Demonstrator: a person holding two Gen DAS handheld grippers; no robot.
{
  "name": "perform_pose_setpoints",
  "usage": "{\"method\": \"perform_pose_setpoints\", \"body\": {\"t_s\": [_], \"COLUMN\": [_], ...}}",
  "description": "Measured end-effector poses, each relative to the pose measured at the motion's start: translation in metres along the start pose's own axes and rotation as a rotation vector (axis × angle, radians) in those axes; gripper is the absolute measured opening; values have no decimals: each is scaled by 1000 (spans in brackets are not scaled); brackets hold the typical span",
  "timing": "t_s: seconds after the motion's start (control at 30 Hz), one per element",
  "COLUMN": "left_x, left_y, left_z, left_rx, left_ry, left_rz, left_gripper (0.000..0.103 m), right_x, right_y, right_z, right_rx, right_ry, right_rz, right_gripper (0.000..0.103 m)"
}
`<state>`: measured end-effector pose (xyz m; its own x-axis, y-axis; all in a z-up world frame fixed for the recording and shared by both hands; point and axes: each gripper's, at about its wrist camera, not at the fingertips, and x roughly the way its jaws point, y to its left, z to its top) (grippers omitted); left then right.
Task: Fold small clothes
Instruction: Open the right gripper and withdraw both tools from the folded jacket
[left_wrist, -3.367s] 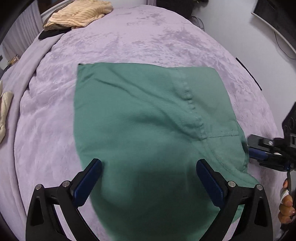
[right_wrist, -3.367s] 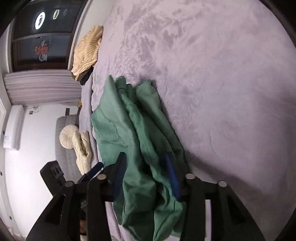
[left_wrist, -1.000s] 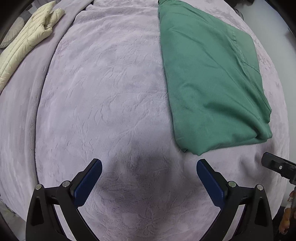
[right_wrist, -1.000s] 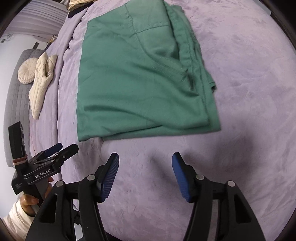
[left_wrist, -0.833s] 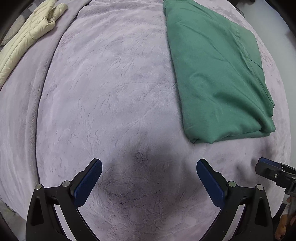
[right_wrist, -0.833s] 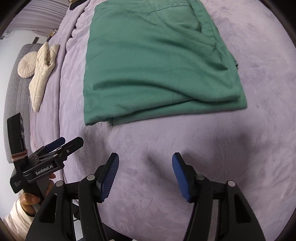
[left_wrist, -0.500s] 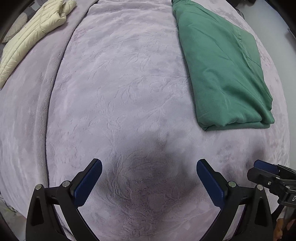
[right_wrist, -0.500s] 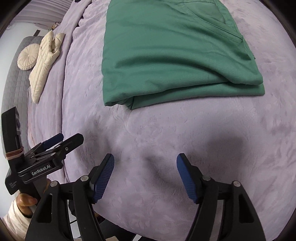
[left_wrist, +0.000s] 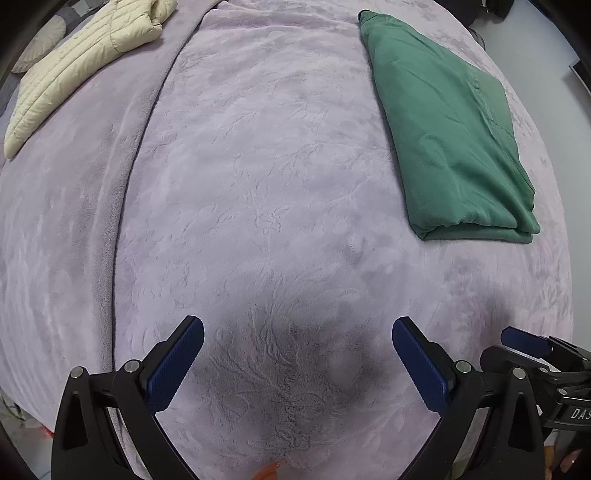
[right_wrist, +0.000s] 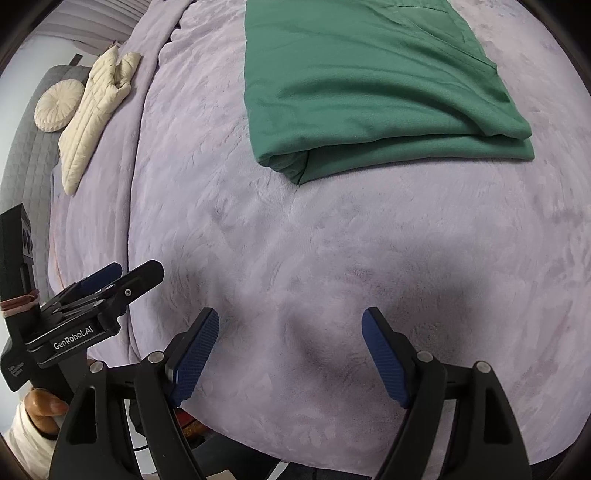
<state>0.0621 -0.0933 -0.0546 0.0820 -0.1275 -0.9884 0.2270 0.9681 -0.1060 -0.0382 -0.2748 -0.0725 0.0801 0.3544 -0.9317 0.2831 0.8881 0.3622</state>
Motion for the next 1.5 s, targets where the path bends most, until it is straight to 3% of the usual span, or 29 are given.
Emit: {"method": "perform_pose_setpoints", "body": {"t_s": [0.43, 0.63, 0.87, 1.37, 1.5], "left_x": [7, 11, 19, 31, 35], "left_y": [3, -1, -16, -90, -95], "left_z": [-6, -7, 9, 65, 82], "left_rx": [52, 56, 10, 3, -10], "left_ry": [11, 28, 35, 40, 37], "left_rz": [3, 18, 37, 41, 7], "left_gripper": [102, 102, 102, 102, 102], "right_x": [2, -6, -18, -49, -57], "right_y": [1, -8, -42, -123, -143], "right_z": [-34, -32, -5, 67, 89], "right_rx": [39, 44, 39, 27, 29], "right_ry": [2, 7, 16, -10, -32], "right_rz": [-23, -18, -22, -11, -11], "right_gripper": [83, 83, 83, 83, 83]}}
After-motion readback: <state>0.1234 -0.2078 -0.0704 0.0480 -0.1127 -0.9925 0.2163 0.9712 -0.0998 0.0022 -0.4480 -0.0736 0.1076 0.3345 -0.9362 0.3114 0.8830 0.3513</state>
